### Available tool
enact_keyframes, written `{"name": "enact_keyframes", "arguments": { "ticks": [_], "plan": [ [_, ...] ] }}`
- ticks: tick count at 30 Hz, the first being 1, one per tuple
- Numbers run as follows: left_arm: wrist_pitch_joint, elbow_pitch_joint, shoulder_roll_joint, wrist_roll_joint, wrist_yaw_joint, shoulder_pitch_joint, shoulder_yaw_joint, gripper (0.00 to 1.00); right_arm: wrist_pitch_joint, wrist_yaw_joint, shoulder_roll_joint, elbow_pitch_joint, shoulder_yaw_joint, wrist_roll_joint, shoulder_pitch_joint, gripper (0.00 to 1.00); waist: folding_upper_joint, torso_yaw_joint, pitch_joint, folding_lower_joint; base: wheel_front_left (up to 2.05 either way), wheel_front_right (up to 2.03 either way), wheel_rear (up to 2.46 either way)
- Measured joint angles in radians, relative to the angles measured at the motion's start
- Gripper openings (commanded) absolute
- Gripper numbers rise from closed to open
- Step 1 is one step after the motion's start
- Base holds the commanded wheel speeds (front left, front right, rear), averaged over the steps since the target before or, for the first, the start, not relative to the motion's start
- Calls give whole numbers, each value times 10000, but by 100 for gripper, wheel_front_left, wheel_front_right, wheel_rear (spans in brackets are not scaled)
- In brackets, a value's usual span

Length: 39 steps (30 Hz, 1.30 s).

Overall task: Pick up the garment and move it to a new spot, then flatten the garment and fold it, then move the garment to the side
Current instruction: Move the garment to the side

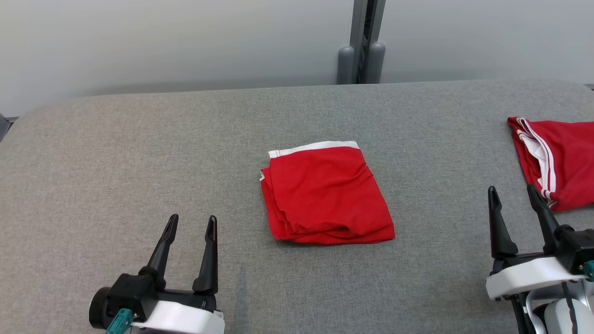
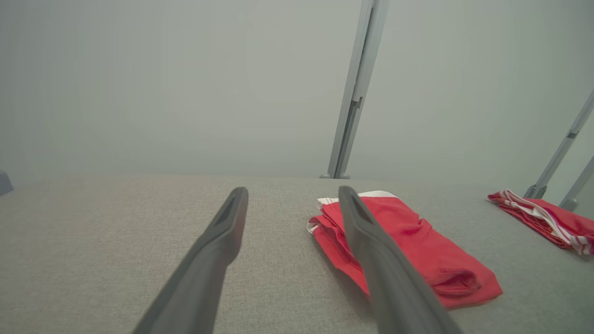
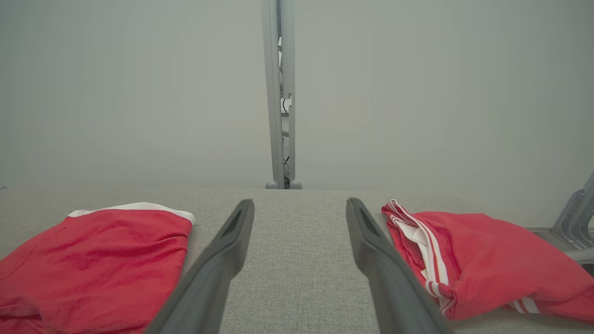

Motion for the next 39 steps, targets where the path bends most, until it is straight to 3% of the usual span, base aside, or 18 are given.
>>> {"name": "enact_keyframes", "arguments": {
  "ticks": [39],
  "plan": [
    [0,42,2,-245,2,16,-174,100,-2,-2,-73,161,190,253,37,100,0,338,-105,0,0,0,0]
  ]
}}
